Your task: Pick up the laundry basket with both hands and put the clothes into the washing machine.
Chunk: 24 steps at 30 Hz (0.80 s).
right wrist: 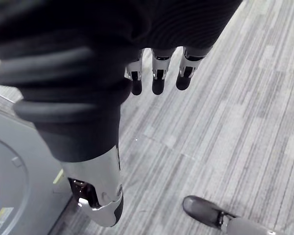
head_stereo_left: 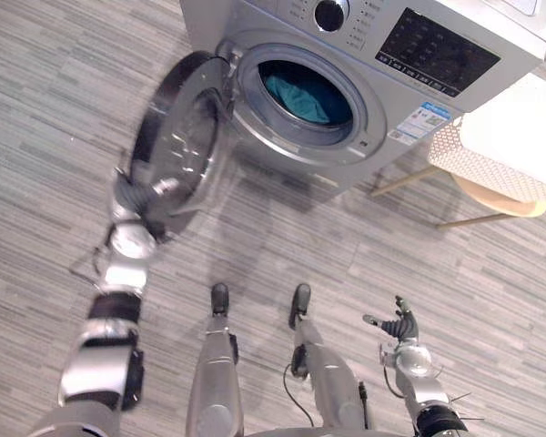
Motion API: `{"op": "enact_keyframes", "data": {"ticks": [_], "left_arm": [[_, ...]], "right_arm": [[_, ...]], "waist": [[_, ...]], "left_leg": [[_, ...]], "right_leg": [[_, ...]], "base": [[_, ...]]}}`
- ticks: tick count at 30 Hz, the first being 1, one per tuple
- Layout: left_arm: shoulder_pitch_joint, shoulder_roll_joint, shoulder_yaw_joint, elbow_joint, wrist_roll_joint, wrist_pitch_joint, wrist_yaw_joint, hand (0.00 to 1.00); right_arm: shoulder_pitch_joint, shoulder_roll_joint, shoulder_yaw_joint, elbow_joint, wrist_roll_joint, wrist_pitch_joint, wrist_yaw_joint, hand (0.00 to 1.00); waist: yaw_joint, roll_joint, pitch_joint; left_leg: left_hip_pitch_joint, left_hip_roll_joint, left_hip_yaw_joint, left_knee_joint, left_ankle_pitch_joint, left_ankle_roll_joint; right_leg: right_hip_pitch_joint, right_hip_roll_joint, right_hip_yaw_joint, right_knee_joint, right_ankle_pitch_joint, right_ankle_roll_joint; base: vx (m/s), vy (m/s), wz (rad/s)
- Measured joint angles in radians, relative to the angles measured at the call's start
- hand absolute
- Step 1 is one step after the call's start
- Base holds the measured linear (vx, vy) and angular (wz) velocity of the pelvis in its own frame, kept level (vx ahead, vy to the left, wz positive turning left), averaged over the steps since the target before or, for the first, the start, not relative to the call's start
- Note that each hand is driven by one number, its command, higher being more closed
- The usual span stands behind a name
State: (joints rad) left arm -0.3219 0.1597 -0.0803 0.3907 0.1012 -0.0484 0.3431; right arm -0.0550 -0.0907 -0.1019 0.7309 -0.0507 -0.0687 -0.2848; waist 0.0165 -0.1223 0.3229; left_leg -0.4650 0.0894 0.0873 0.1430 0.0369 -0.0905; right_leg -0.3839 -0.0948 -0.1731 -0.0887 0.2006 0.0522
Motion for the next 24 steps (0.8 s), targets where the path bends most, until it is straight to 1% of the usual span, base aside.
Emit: {"op": "enact_keyframes", "data": {"ticks": [1,3,4,5,6,7,8,9,10,11,12,14,15,16,17,18,19,21,22,24], "left_arm": [[-0.01,-0.014,-0.032,-0.001,-0.004,0.0,-0.003,0.0],[-0.058,-0.013,-0.07,0.002,-0.006,0.0,-0.013,0.0],[-0.098,-0.008,-0.078,0.006,-0.007,0.0,-0.013,0.0],[-0.195,0.017,-0.086,0.04,-0.007,0.001,-0.008,0.0],[-0.218,0.024,-0.086,0.052,-0.007,0.001,-0.006,0.0],[-0.307,0.071,-0.086,0.105,-0.007,0.002,0.003,0.0],[-0.408,0.136,-0.1,0.174,-0.007,0.002,0.008,0.0],[-0.455,0.17,-0.11,0.2,-0.007,0.001,0.012,0.0],[-0.56,0.244,-0.127,0.281,-0.004,0.003,0.01,0.0],[-0.676,0.321,-0.153,0.371,0.004,0.015,0.009,0.0],[-0.732,0.362,-0.165,0.414,0.009,0.022,0.008,0.0],[-0.931,0.529,-0.248,0.554,0.039,0.033,0.002,0.0],[-0.978,0.559,-0.267,0.571,0.057,0.037,-0.003,0.0],[-1.064,0.601,-0.277,0.581,0.089,0.043,-0.013,0.0],[-1.094,0.609,-0.278,0.584,0.1,0.069,-0.006,0.0],[-1.116,0.63,-0.25,0.595,0.113,0.082,0.003,0.0],[-1.123,0.644,-0.25,0.585,0.114,0.081,0.004,0.0],[-1.123,0.622,-0.248,0.56,0.109,0.076,0.005,0.0],[-1.123,0.608,-0.233,0.544,0.108,0.062,0.003,0.0],[-1.123,0.592,-0.228,0.542,0.108,0.06,0.004,0.0]], "right_arm": [[-0.003,0.005,0.0,0.0,-0.001,0.003,-0.001,0.0],[-0.009,0.005,-0.001,-0.002,-0.001,0.003,-0.001,0.0],[-0.014,0.004,-0.001,-0.002,-0.002,0.004,-0.002,0.0],[-0.025,0.003,-0.001,-0.005,-0.002,0.005,-0.004,0.0],[-0.027,0.002,-0.001,-0.006,-0.002,0.005,-0.004,0.0],[-0.028,0.0,-0.001,-0.018,-0.002,0.004,-0.004,0.0],[-0.027,-0.006,-0.005,-0.03,-0.002,0.003,-0.005,0.0],[-0.027,-0.008,-0.008,-0.035,-0.002,0.003,-0.006,0.0],[-0.027,-0.015,-0.014,-0.044,-0.002,0.004,-0.008,0.0],[-0.027,-0.017,-0.025,-0.052,-0.006,0.001,-0.015,0.0],[-0.027,-0.019,-0.028,-0.053,-0.012,0.0,-0.018,0.0],[-0.027,-0.021,-0.036,-0.055,-0.021,0.0,-0.019,0.0],[-0.025,-0.02,-0.044,-0.058,-0.021,0.0,-0.019,0.0],[-0.019,-0.02,-0.057,-0.08,-0.02,0.0,-0.019,0.0],[-0.009,-0.018,-0.062,-0.1,-0.019,-0.003,-0.021,0.0],[0.017,-0.016,-0.065,-0.145,-0.017,-0.01,-0.021,0.0],[0.042,-0.01,-0.065,-0.183,-0.007,-0.024,-0.02,0.0],[0.074,-0.007,-0.064,-0.224,0.011,-0.037,-0.018,0.0],[0.085,-0.003,-0.064,-0.25,0.011,-0.04,-0.017,0.0],[0.087,0.005,-0.06,-0.267,0.011,-0.043,-0.015,0.0]], "waist": [[-0.002,0.006,0.004],[-0.006,0.014,0.009],[-0.006,0.015,0.01],[-0.014,0.017,0.011],[-0.018,0.018,0.012],[-0.03,0.019,0.012],[-0.042,0.02,0.013],[-0.048,0.02,0.013],[-0.059,0.016,0.016],[-0.071,0.016,0.026],[-0.077,0.014,0.03],[-0.098,0.001,0.043],[-0.106,0.001,0.044],[-0.112,0.001,0.044],[-0.112,0.001,0.044],[-0.108,0.002,0.044],[-0.108,0.002,0.044],[-0.1,0.003,0.044],[-0.095,0.002,0.044],[-0.094,0.001,0.043]], "left_leg": [[0.004,-0.002,0.008,0.0,-0.001,0.001],[0.008,-0.003,0.029,0.0,-0.002,0.003],[0.008,-0.002,0.044,0.0,-0.003,0.004],[0.006,-0.002,0.072,0.0,-0.005,0.007],[0.005,-0.002,0.077,0.0,-0.005,0.008],[0.002,-0.001,0.101,0.001,-0.01,0.009],[-0.011,-0.002,0.124,0.006,-0.013,0.012],[-0.02,-0.002,0.135,0.011,-0.014,0.015],[-0.04,-0.001,0.159,0.024,-0.021,0.021],[-0.059,0.001,0.174,0.045,-0.026,0.032],[-0.07,0.003,0.183,0.059,-0.03,0.039],[-0.124,0.027,0.224,0.144,-0.077,0.056],[-0.142,0.038,0.228,0.172,-0.092,0.058],[-0.183,0.06,0.236,0.234,-0.127,0.063],[-0.201,0.074,0.243,0.266,-0.147,0.063],[-0.229,0.097,0.247,0.321,-0.18,0.067],[-0.257,0.116,0.248,0.362,-0.203,0.069],[-0.294,0.129,0.235,0.391,-0.216,0.078],[-0.312,0.132,0.229,0.4,-0.218,0.078],[-0.317,0.13,0.223,0.4,-0.218,0.078]], "right_leg": [[-0.001,-0.003,0.008,0.002,0.0,0.0],[-0.01,-0.006,0.028,0.006,0.001,0.002],[-0.021,-0.006,0.043,0.009,0.003,0.004],[-0.043,-0.007,0.067,0.016,0.008,0.008],[-0.045,-0.008,0.071,0.016,0.009,0.009],[-0.062,-0.008,0.097,0.016,0.012,0.015],[-0.085,-0.01,0.12,0.014,0.017,0.019],[-0.099,-0.01,0.129,0.014,0.024,0.023],[-0.124,-0.011,0.156,0.01,0.029,0.028],[-0.137,-0.012,0.179,-0.003,0.043,0.041],[-0.147,-0.012,0.184,-0.007,0.05,0.049],[-0.186,-0.009,0.234,-0.009,0.06,0.064],[-0.197,-0.007,0.239,-0.009,0.064,0.069],[-0.216,0.003,0.256,-0.009,0.068,0.075],[-0.227,0.009,0.26,-0.009,0.069,0.077],[-0.239,0.021,0.268,-0.009,0.071,0.08],[-0.249,0.031,0.265,-0.009,0.07,0.081],[-0.264,0.038,0.256,-0.009,0.075,0.084],[-0.274,0.041,0.253,-0.008,0.094,0.077],[-0.275,0.04,0.252,-0.008,0.106,0.073]], "base": [[0.01,0.023,-0.14],[-0.01,0.011,-0.25],[-0.02,-0.002,-0.52],[-0.02,-0.004,-0.45],[-0.03,-0.014,-0.52],[-0.02,-0.013,-0.46],[-0.03,-0.014,-0.51],[-0.03,-0.006,-0.52],[-0.04,0.004,-0.47],[-0.05,0.007,-0.46],[-0.06,0.016,-0.48],[-0.05,0.032,-0.55],[-0.05,0.026,-0.51],[-0.04,0.009,-0.39],[-0.05,0.005,-0.57],[-0.04,0.003,-0.48],[-0.04,-0.005,-0.36],[-0.03,-0.012,0.02],[-0.02,-0.012,0.12],[-0.01,-0.005,0.04]]}}
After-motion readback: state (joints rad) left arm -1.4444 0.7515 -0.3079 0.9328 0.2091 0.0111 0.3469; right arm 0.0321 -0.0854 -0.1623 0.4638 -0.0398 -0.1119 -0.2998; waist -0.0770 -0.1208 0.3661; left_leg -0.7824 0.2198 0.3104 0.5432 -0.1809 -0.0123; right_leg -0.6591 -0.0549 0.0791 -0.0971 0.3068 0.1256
